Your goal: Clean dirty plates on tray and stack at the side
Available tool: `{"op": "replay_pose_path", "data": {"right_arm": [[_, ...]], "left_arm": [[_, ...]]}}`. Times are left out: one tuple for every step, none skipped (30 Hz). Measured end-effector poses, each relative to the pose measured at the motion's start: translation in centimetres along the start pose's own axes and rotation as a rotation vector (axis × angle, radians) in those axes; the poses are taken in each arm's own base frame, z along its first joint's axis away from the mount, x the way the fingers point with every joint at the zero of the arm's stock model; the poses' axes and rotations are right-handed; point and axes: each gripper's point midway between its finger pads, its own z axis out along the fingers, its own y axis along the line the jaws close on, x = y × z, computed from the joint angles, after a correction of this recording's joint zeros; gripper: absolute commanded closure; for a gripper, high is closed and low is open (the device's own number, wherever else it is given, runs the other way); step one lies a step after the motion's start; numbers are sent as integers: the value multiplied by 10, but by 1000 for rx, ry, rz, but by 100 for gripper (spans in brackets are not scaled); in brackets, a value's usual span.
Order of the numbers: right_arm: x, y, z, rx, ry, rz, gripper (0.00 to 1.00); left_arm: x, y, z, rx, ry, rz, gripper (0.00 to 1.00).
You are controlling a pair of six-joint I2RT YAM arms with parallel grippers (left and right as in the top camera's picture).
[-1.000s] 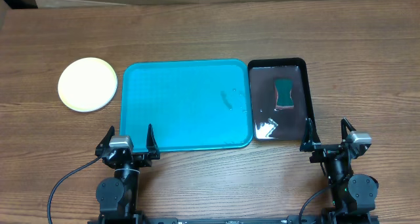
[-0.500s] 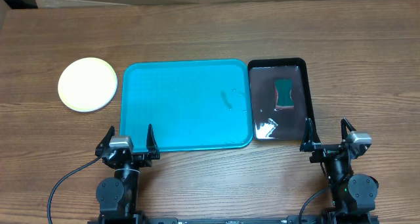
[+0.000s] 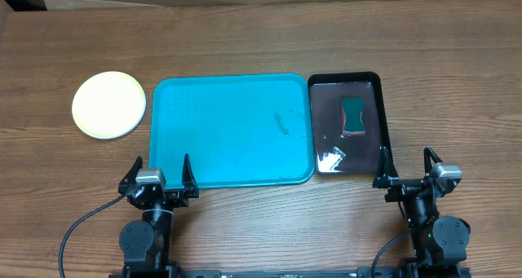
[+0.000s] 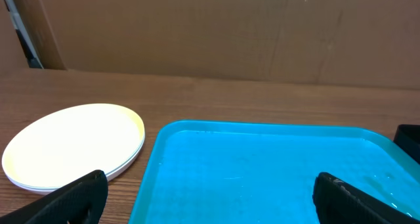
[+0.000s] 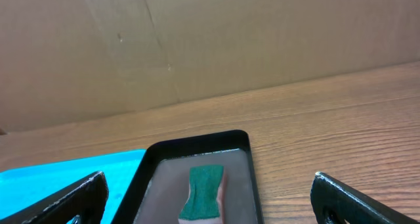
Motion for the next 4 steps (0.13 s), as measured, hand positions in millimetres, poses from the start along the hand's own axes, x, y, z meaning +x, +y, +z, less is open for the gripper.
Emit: {"op": "replay_pose_path", "data": {"right_arm": [[0,0,0,0,0,0,0],[0,0,0,0,0,0,0],[0,0,0,0,0,0,0],[0,0,0,0,0,0,0]], "left_arm": [[0,0,0,0,0,0,0],[0,0,0,0,0,0,0],[0,0,0,0,0,0,0],[0,0,0,0,0,0,0]]}}
